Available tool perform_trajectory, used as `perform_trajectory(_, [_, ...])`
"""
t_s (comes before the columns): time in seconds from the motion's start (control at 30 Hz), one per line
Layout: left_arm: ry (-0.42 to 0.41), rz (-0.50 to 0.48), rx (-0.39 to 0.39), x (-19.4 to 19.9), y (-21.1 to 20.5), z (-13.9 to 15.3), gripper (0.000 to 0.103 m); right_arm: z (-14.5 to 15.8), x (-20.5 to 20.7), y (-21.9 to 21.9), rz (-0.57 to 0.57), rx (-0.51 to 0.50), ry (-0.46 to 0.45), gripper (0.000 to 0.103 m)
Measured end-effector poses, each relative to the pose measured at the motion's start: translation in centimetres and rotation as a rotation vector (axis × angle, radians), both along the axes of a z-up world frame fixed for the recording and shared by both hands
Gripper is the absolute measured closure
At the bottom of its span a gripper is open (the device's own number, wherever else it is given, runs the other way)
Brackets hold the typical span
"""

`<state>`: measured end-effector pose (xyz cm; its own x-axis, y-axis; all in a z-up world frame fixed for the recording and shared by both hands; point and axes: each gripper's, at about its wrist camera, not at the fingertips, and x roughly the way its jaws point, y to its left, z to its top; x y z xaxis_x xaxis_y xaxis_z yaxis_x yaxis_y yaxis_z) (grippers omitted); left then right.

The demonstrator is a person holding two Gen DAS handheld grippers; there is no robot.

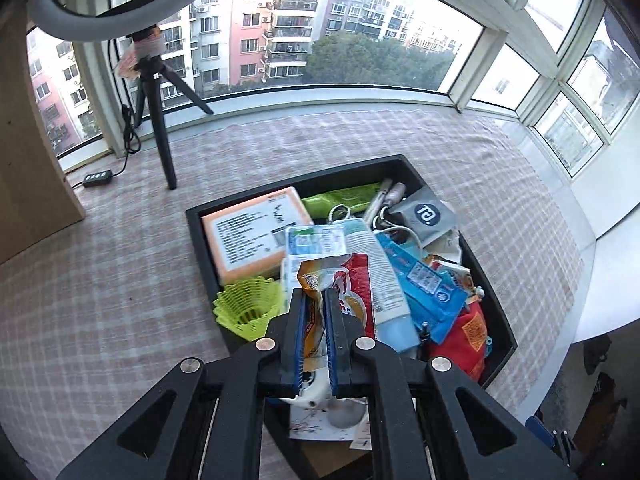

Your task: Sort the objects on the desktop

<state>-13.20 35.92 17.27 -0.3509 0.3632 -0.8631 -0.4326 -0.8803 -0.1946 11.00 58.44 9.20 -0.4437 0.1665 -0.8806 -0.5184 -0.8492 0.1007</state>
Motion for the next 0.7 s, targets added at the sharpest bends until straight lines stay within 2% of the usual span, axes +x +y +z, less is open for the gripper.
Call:
perform_trajectory(0.2, [0.013, -0.071, -0.005, -0.3, 7.2, 1.0, 0.095, -0.7, 2.0, 3.4, -0.048, -0.011, -0.009, 0.037])
perform_trajectory(0.33, [0.032, -0.089, -0.001, -0.5, 9.6, 1.4, 0.092, -0.8, 2.8, 4.9, -0.073, -0.020, -0.008, 0.037])
perform_trajectory(0.37, [0.028, -0.086, -0.007, -0.7, 10.0, 1.4, 0.071, -0.8, 2.9, 5.2, -0.075, -0.022, -0.007, 0.037])
perform_trajectory(0.4, [0.026, -0.079, -0.016, -0.7, 10.0, 1.5, 0.040, -0.8, 3.0, 5.4, -0.077, -0.022, -0.006, 0.037])
perform_trajectory(0.43, [0.040, -0.073, -0.020, -0.7, 10.1, 1.6, 0.032, -0.7, 3.0, 5.6, -0.076, -0.022, -0.004, 0.037])
perform_trajectory(0.53, [0.073, -0.069, -0.047, -0.6, 10.0, 1.9, 0.035, -0.5, 2.8, 5.5, -0.069, -0.016, 0.003, 0.037])
perform_trajectory(0.7, [0.060, -0.044, -0.048, -0.6, 7.8, 2.1, 0.035, -0.1, 1.6, 4.5, -0.040, -0.014, 0.011, 0.037])
